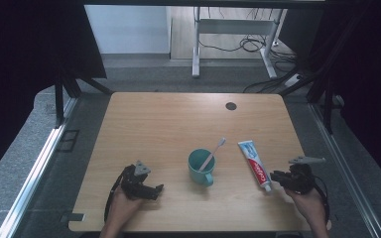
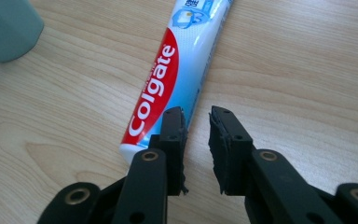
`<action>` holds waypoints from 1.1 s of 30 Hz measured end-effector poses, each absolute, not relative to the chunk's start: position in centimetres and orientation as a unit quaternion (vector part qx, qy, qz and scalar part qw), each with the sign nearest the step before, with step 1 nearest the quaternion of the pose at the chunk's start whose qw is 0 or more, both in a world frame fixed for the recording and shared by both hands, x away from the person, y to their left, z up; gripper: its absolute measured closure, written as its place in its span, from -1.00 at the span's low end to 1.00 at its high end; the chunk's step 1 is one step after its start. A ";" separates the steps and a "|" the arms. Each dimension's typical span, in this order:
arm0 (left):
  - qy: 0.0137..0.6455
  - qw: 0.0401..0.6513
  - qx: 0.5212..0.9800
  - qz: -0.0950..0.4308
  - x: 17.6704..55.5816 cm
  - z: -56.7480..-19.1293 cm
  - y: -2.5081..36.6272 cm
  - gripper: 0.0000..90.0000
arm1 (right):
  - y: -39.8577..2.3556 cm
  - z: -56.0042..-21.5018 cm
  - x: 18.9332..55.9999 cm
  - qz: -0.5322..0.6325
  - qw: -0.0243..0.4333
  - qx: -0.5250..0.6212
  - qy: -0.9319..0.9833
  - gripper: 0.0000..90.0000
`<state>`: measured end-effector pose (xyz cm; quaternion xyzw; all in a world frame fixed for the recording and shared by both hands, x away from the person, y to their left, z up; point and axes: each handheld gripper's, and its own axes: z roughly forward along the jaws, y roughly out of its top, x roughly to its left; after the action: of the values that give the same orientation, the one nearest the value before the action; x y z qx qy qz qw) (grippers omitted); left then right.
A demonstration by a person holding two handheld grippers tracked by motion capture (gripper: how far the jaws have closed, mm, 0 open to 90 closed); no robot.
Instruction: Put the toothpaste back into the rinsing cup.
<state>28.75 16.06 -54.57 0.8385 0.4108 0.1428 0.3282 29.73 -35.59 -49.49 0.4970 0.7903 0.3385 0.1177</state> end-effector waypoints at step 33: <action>0.411 0.328 0.838 0.143 28.7 -54.6 16.0 -0.98 | -31.6 -48.7 34.9 0.220 0.033 0.517 0.826 -0.04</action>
<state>28.74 16.04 -54.56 0.8383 0.4115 0.1429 0.3278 34.88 -31.63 -48.72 0.5174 0.8263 0.2199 0.0329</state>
